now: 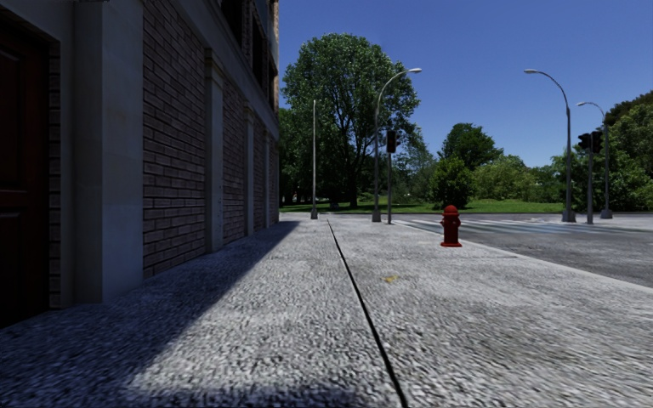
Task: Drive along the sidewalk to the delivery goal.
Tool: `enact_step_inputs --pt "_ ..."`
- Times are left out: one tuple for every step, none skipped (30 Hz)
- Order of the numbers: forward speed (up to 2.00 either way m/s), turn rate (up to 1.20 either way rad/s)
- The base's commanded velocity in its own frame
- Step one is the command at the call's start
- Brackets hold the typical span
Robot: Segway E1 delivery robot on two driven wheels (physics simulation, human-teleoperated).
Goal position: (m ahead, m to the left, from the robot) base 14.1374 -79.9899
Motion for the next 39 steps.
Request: enact_step_inputs --pt "2.0 0.0" --pt "2.0 0.0" --pt "2.0 0.0" --pt "2.0 0.0" --pt "2.0 0.0" --pt "2.0 0.0" --pt "2.0 0.0" --pt "2.0 0.0" --pt "2.0 0.0" --pt "2.0 0.0" --pt "2.0 0.0" --pt "2.0 0.0" --pt "2.0 0.0" --pt "2.0 0.0" --pt "2.0 0.0" --pt "2.0 0.0" --pt "2.0 0.0" --pt "2.0 0.0" --pt "2.0 0.0" --pt "2.0 0.0" --pt "2.0 0.0" --pt "2.0 0.0" --pt "2.0 0.0" --pt "2.0 0.0" --pt "2.0 0.0" --pt "2.0 0.0" --pt "2.0 0.0" --pt "2.0 0.0" --pt "2.0 0.0" --pt "2.0 0.0" --pt "2.0 0.0" --pt "2.0 0.0" --pt "2.0 0.0" --pt "2.0 0.0" --pt "2.0 0.0" --pt "2.0 0.0" --pt "2.0 0.0" --pt "2.0 0.0" --pt "2.0 0.0"
